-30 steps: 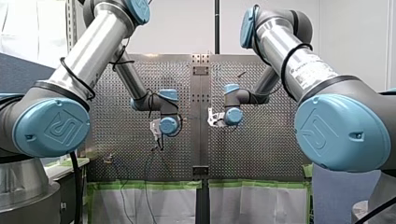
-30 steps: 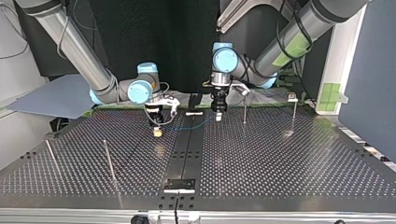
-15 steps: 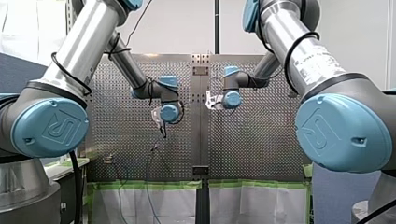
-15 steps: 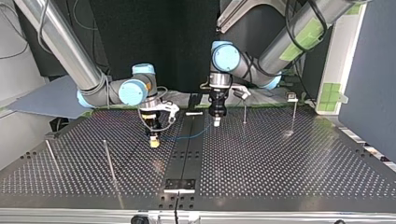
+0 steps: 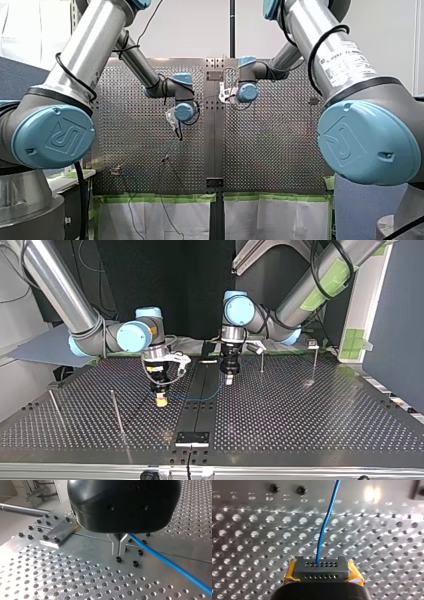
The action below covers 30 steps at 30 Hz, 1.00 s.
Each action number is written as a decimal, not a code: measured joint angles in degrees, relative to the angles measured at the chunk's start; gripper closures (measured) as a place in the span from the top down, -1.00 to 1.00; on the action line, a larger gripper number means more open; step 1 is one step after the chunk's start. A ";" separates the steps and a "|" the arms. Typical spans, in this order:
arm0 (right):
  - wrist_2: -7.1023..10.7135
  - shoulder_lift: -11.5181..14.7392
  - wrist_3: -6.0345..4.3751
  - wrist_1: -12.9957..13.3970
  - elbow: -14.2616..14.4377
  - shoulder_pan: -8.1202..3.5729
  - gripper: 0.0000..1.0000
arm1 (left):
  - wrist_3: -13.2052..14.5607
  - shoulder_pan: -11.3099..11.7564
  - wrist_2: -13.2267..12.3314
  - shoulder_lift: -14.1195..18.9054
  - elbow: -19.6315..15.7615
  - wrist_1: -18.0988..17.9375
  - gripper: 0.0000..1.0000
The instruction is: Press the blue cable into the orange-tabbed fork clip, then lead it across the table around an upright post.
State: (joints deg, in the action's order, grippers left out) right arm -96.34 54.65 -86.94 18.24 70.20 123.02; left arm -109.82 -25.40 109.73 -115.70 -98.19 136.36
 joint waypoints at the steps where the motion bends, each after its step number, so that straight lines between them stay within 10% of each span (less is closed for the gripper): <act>1: 0.00 0.19 0.00 -0.02 0.00 0.05 -1.00 | -0.17 0.00 0.00 0.03 0.04 0.06 -1.00; 30: -0.02 8.28 -0.89 -1.02 -1.64 -0.03 -1.00 | -6.91 0.15 -3.99 3.06 7.30 3.85 -1.00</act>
State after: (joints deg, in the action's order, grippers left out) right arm -96.36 62.93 -87.83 17.22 68.56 122.99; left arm -116.73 -25.26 105.73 -112.64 -90.89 140.21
